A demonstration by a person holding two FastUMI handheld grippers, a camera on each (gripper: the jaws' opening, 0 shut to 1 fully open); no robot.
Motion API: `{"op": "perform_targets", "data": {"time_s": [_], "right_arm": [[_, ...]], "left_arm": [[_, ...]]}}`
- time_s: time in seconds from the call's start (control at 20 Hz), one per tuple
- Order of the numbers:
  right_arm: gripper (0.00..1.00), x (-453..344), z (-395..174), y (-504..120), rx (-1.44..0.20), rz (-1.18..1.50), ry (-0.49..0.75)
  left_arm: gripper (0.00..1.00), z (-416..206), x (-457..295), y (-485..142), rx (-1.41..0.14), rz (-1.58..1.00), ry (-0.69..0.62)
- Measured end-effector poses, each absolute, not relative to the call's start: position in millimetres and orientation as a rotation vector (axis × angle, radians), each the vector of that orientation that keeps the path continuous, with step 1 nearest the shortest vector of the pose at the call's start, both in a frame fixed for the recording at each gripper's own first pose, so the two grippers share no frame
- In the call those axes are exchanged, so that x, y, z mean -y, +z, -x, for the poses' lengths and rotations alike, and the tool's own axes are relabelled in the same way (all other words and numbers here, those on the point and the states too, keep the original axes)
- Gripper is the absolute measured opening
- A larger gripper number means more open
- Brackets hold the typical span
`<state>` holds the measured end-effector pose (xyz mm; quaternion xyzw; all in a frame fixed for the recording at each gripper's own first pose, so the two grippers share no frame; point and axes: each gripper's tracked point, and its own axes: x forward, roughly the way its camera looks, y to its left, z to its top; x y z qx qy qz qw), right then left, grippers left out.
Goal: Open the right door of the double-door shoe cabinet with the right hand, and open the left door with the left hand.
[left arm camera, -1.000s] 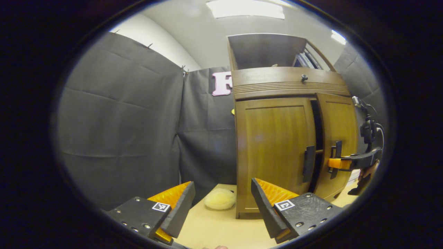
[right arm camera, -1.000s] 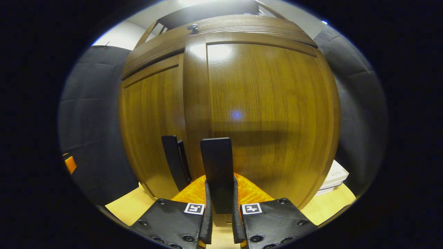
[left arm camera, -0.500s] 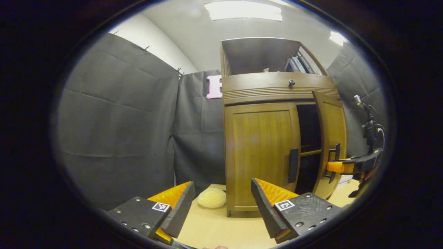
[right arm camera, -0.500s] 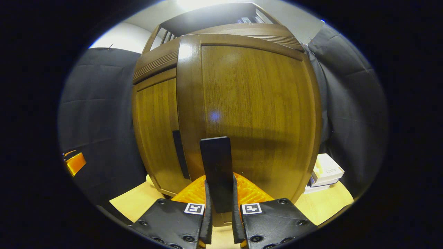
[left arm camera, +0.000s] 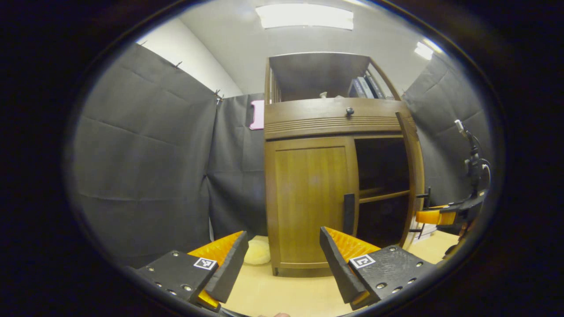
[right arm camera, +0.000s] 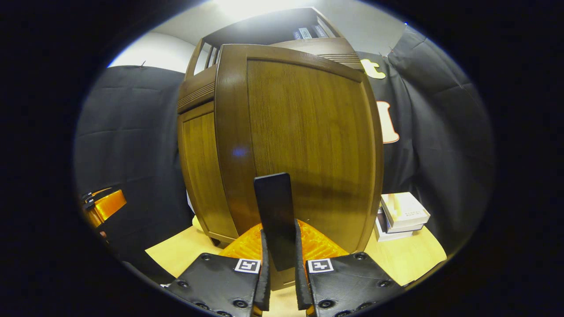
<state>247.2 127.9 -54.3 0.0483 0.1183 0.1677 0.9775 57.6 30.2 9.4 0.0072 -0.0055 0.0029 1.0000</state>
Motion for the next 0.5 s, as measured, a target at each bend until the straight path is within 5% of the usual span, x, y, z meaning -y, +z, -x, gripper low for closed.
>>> {"op": "perform_targets", "data": {"time_s": [0.5], "right_arm": [[0.25,-109,-236,-53,-0.241,-0.115,0.327]], "left_arm": [[0.95,-42,-23,28,0.027,-0.002,-0.074]]}}
